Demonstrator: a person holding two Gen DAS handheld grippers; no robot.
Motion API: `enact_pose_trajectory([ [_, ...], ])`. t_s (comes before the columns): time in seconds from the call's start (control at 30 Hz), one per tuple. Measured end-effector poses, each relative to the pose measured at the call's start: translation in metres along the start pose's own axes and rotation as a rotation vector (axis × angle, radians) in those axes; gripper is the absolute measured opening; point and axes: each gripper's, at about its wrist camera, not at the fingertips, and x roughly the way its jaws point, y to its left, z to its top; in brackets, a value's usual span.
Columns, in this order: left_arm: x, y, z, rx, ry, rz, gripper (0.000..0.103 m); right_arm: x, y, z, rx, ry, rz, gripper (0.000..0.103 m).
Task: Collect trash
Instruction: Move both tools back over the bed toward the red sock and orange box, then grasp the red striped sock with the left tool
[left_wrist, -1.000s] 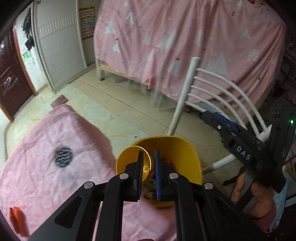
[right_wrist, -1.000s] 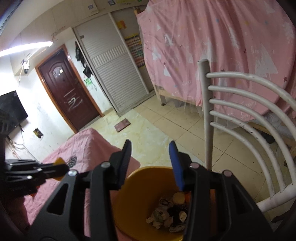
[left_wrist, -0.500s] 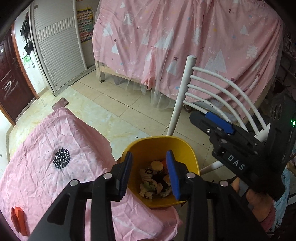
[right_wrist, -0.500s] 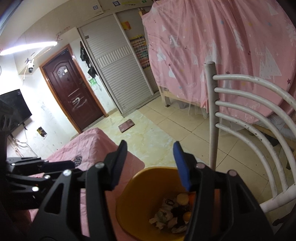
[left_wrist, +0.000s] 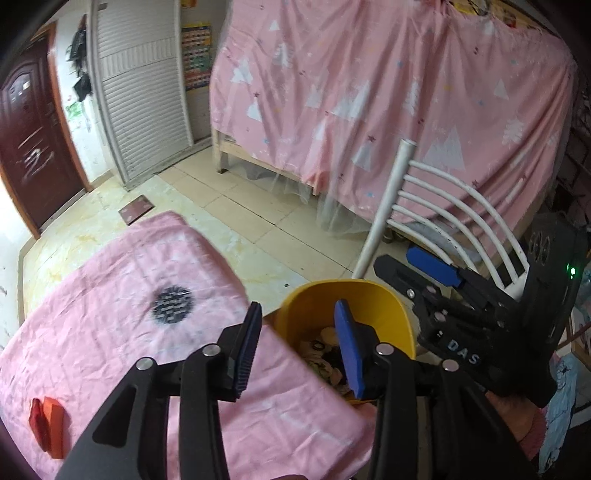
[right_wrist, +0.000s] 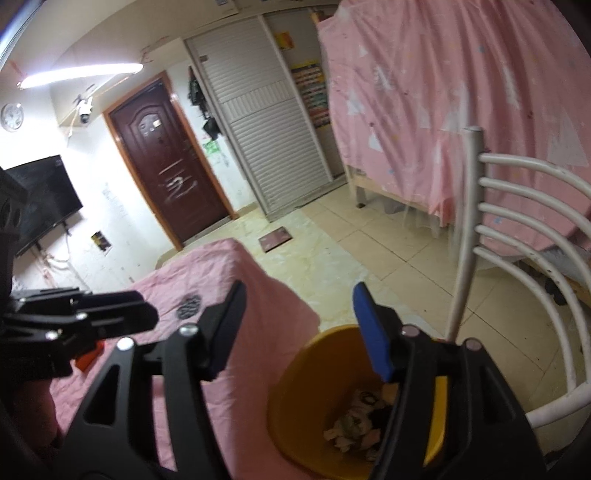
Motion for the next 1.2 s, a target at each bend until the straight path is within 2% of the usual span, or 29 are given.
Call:
enact_pose_trajectory([
  [0.3, -0.023, 0.065, -0.015, -0.119, -0.017, 0.049, 0.044, 0.023, 0.057, -0.007, -0.083, 0.052, 0.076, 0.061],
  [0.37, -0.028, 0.073, -0.019, -0.132, -0.025, 0.059, 0.047, 0.028, 0.069, -0.009, -0.102, 0.064, 0.088, 0.068],
  [0.67, -0.052, 0.129, -0.043, -0.222, -0.047, 0.119, 0.059, 0.042, 0.125, -0.016, -0.182, 0.106, 0.15, 0.069],
  [0.87, -0.066, 0.18, -0.064, -0.325, -0.044, 0.191, 0.063, 0.053, 0.158, -0.023, -0.236, 0.139, 0.181, 0.074],
  [1.2, -0.081, 0.251, -0.097, -0.464, -0.027, 0.277, 0.064, 0.071, 0.207, -0.034, -0.307, 0.187, 0.223, 0.075],
])
